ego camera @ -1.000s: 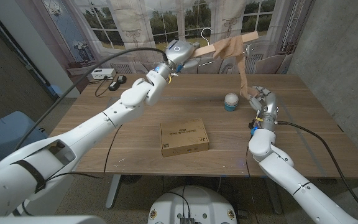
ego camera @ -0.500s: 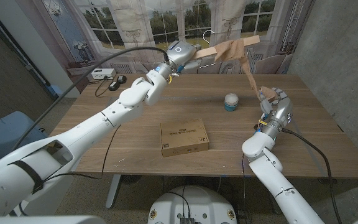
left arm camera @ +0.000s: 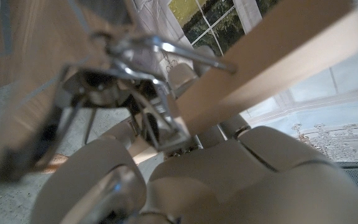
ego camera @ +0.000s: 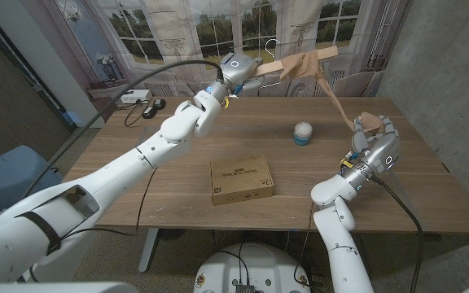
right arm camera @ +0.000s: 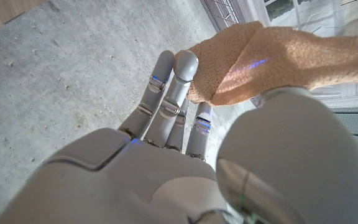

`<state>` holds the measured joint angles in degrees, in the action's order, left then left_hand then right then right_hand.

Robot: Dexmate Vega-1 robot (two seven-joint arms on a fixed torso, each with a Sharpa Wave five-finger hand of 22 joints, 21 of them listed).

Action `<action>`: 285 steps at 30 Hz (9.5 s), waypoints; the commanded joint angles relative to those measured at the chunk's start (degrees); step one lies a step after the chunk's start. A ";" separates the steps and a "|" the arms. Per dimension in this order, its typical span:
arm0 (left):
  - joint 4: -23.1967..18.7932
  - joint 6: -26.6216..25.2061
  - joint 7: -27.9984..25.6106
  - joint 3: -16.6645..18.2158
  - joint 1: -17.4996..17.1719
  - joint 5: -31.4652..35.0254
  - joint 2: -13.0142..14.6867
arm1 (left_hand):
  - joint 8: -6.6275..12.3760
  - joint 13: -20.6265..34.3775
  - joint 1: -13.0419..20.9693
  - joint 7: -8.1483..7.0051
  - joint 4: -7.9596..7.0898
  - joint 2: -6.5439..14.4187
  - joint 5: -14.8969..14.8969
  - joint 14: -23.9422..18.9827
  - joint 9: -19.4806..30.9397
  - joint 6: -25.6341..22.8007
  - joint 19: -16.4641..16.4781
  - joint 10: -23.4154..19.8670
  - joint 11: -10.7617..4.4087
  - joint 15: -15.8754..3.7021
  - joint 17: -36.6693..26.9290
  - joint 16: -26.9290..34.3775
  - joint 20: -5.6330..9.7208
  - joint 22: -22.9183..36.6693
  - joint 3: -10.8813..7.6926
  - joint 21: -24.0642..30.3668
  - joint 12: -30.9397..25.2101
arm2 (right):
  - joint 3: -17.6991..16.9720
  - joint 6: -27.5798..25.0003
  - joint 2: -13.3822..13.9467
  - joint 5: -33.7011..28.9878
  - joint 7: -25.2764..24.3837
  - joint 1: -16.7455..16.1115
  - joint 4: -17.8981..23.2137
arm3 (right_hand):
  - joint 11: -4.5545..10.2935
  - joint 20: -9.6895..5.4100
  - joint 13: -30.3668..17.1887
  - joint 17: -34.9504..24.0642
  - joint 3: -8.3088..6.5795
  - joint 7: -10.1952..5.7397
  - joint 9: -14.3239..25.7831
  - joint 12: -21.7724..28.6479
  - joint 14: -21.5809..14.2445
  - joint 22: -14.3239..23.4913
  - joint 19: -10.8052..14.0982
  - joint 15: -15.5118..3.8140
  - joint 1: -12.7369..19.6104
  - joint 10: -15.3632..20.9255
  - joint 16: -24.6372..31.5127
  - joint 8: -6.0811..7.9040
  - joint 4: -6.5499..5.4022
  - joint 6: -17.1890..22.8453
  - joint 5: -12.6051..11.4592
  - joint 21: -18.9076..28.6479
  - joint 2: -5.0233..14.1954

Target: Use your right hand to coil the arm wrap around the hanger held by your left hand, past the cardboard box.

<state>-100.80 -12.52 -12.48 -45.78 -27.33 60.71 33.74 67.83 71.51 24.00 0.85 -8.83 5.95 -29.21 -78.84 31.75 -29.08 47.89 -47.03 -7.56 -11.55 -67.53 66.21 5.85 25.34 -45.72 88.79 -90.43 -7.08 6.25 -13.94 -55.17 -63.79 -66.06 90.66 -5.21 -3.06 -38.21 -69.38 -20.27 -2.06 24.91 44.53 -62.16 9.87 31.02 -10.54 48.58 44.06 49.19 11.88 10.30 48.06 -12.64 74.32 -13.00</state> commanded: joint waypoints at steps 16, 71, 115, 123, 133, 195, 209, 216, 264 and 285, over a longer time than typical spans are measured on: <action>-2.57 -6.97 17.46 -3.78 2.86 7.84 -1.22 | 0.01 0.16 0.56 0.60 0.14 1.18 0.80 -0.04 -0.29 -0.40 0.46 -0.42 0.04 0.03 -0.38 0.49 3.90 0.42 -0.20 0.30 -0.47 | -4.54 12.93 -12.02 -28.01 -0.21 -3.32 7.30 | 7.50 -2.01 -0.24 -0.07 -2.23 4.01 -0.05 -0.29 -0.68 -0.07 -0.52 -1.92 20.33 12.33 -0.01 0.08 -1.93 14.02 -0.29 -1.09 20.49; -0.67 10.46 8.95 -7.14 6.00 22.16 3.55 | -1.05 0.15 1.26 -0.66 0.05 -0.19 0.87 1.07 -1.50 -0.70 -1.13 0.20 0.24 0.19 0.23 0.00 3.17 0.21 0.29 -0.17 -0.45 | -0.40 19.46 -3.32 -31.91 -0.21 2.52 13.25 | 7.68 -2.40 -0.27 -0.03 -2.91 3.67 -0.29 -0.34 -1.15 -0.03 -1.18 -2.01 19.94 12.48 -0.64 0.27 -1.79 14.01 -0.42 -2.45 20.28; 7.26 9.83 -25.47 -9.26 6.23 24.84 5.79 | -0.56 0.15 0.71 -1.31 -0.52 -0.60 -0.34 0.66 -0.89 -0.06 -1.28 0.11 -0.45 0.04 0.22 -0.38 3.29 0.12 0.28 -0.18 -0.39 | 22.33 -14.89 38.09 5.66 12.34 10.15 20.36 | 7.92 -2.73 -0.45 0.07 -3.30 3.30 -0.25 -0.35 -1.43 0.02 -1.84 -2.02 19.39 12.54 -1.20 0.43 -1.89 14.08 -0.46 -3.52 20.24; 7.53 9.50 -26.35 -9.31 6.26 24.82 5.79 | -0.48 0.15 0.64 -1.46 -0.52 -0.58 -0.44 0.67 -0.85 0.00 -1.27 0.09 -0.44 0.00 0.07 -0.34 3.31 0.18 0.28 -0.15 -0.38 | 20.47 -19.13 47.09 17.12 31.16 9.34 28.26 | 7.88 -2.78 -0.61 1.78 -3.20 3.05 -0.35 -0.61 -0.37 0.13 -3.22 -2.10 19.06 11.75 -3.03 0.15 -2.17 13.49 -0.21 -4.02 20.74; 7.96 9.50 -27.95 -9.19 6.23 24.32 5.93 | -0.42 0.15 0.54 -1.35 -0.50 -0.55 -0.56 0.62 -0.98 -0.03 -1.28 0.11 -0.40 0.04 0.03 -0.39 3.34 0.13 0.30 -0.17 -0.37 | 14.98 -22.81 55.16 35.18 49.49 10.72 31.39 | 8.51 -3.00 -1.25 5.03 -1.62 1.60 0.22 -1.34 0.56 0.33 -6.20 -2.01 18.30 9.29 -5.77 -0.12 -2.70 11.69 0.71 -4.71 21.42; 8.55 8.44 -32.26 -6.03 3.62 12.54 2.06 | -0.04 0.14 0.27 -1.26 -0.36 -0.19 -0.66 0.27 -1.55 0.01 -0.80 -0.17 -0.62 0.07 -0.13 -0.41 3.46 -0.31 0.43 -0.15 -0.39 | 19.28 0.26 58.08 82.60 50.31 6.97 7.43 | 5.64 -0.59 0.17 5.50 1.10 5.46 -0.62 -2.72 0.69 0.15 -4.52 -2.01 23.34 10.67 -2.73 -0.65 -1.55 9.96 2.71 -2.63 22.35; 6.61 8.00 -28.77 -4.69 2.39 10.04 1.83 | 0.12 0.15 0.27 -1.18 -0.35 -0.09 -0.54 0.54 -1.57 -0.04 -0.75 -0.18 -0.47 0.06 0.12 -0.63 3.48 -0.29 0.47 -0.11 -0.40 | 22.98 0.33 47.89 58.70 23.62 2.63 11.39 | 5.89 -0.80 0.57 7.98 1.72 5.14 -1.34 -2.97 0.24 0.04 -4.82 -2.02 23.44 11.25 -3.51 -0.63 -1.81 10.53 2.62 -3.08 22.24; 6.52 7.48 -28.02 -4.58 2.19 10.23 1.51 | 0.31 0.15 0.29 -1.27 -0.32 -0.06 -0.50 0.18 -1.32 -0.01 -0.85 -0.16 -0.48 -0.03 -0.40 -0.16 3.51 -0.02 0.48 0.06 -0.40 | 26.26 -8.10 44.04 44.91 12.35 1.89 13.97 | 6.09 -0.84 0.80 8.52 1.89 4.84 -1.56 -3.05 -0.08 0.01 -4.74 -2.02 23.39 11.57 -3.60 -0.63 -1.93 10.65 2.57 -3.23 22.25; 4.94 5.63 -26.19 -3.64 0.78 10.38 1.72 | 0.63 0.16 0.45 -1.05 -0.27 0.20 -0.07 0.25 -1.28 -0.18 -0.40 -0.20 -0.60 0.01 -0.44 0.18 3.73 -0.04 0.61 0.06 -0.41 | 31.68 -40.20 36.72 9.45 13.14 0.52 19.22 | 7.00 1.08 20.22 32.66 10.60 0.26 -14.03 -28.95 21.90 0.03 -10.17 0.26 6.08 -11.28 -34.23 -2.09 -7.83 -17.56 -1.21 -12.39 10.05; 3.54 4.04 -24.02 -2.86 -0.24 10.41 2.03 | 0.63 0.16 0.56 -1.04 -0.25 0.26 0.02 0.40 -1.42 -0.33 -0.30 -0.27 -0.52 0.05 -0.07 -0.01 3.75 -0.17 0.60 -0.05 -0.46 | 32.88 -49.17 51.18 22.55 35.31 0.48 31.33 | -2.66 11.62 25.73 42.60 28.18 3.68 -13.97 -34.33 70.21 -0.03 -39.75 15.31 -7.01 -55.81 -38.82 -1.82 -13.77 -60.06 -11.55 -37.64 5.53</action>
<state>-96.31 -7.27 -38.15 -49.15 -26.82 71.17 35.53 68.24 71.51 24.70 -0.31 -8.75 5.56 -29.21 -78.32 30.16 -28.94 47.18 -47.23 -7.95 -11.44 -67.76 66.07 5.74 25.05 -45.17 88.54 -90.70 25.90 -40.09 28.89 -40.11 -38.73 -65.52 115.63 -7.19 7.83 -12.53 -27.26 6.69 1.31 10.81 10.14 5.03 9.75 -6.07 3.75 42.03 -8.77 10.19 9.97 -3.17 -9.06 -23.23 38.67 -7.56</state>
